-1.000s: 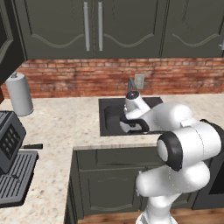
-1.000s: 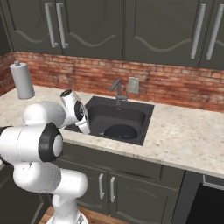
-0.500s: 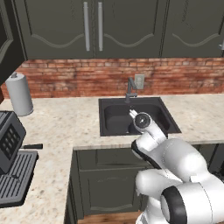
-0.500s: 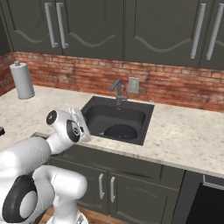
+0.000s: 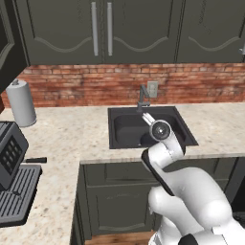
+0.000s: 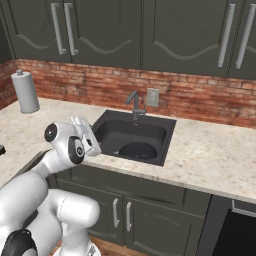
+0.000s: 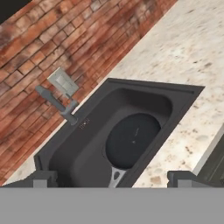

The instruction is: Move the pot and pan from the stove into the sink.

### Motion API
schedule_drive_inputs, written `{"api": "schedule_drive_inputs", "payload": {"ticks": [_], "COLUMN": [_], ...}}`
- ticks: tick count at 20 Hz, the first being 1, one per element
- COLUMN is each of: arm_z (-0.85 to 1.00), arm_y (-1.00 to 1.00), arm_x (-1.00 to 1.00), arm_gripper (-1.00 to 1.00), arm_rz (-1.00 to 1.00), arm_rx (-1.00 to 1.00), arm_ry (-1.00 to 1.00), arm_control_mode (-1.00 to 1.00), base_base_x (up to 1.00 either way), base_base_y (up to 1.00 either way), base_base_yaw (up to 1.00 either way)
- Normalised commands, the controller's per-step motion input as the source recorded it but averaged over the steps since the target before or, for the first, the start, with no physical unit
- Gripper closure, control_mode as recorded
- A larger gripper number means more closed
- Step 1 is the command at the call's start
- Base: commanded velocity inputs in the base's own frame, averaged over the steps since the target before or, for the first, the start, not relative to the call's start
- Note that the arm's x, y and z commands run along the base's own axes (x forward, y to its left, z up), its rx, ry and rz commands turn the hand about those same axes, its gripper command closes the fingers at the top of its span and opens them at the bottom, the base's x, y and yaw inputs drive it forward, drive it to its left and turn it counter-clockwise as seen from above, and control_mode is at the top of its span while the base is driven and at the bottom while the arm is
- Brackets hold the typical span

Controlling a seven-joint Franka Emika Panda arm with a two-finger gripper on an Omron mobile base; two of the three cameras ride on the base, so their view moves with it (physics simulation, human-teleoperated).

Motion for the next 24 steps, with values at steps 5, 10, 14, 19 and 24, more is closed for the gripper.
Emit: {"api": "schedule_drive_inputs", "payload": {"ticks": [5, 10, 14, 19, 24], "arm_z": [0.00, 0.00, 0.00, 0.00, 0.00], "arm_y": [0.00, 0.00, 0.00, 0.00, 0.00], "arm_x": [0.00, 0.00, 0.00, 0.00, 0.00], "arm_gripper": [-1.00, -1.00, -1.00, -1.00, -1.00], "arm_rz": [0.00, 0.00, 0.00, 0.00, 0.00], "arm_rx": [0.00, 0.00, 0.00, 0.00, 0.00], "arm_ry": [0.00, 0.00, 0.00, 0.00, 0.00], "arm_control_mode": [-1.00, -1.00, 1.00, 1.00, 1.00], "base_base_x": [0.00, 0.00, -0.34, -0.72, -0.87], "base_base_y": [0.00, 0.00, 0.00, 0.00, 0.00], "base_base_yaw": [0.00, 0.00, 0.00, 0.01, 0.01]}}
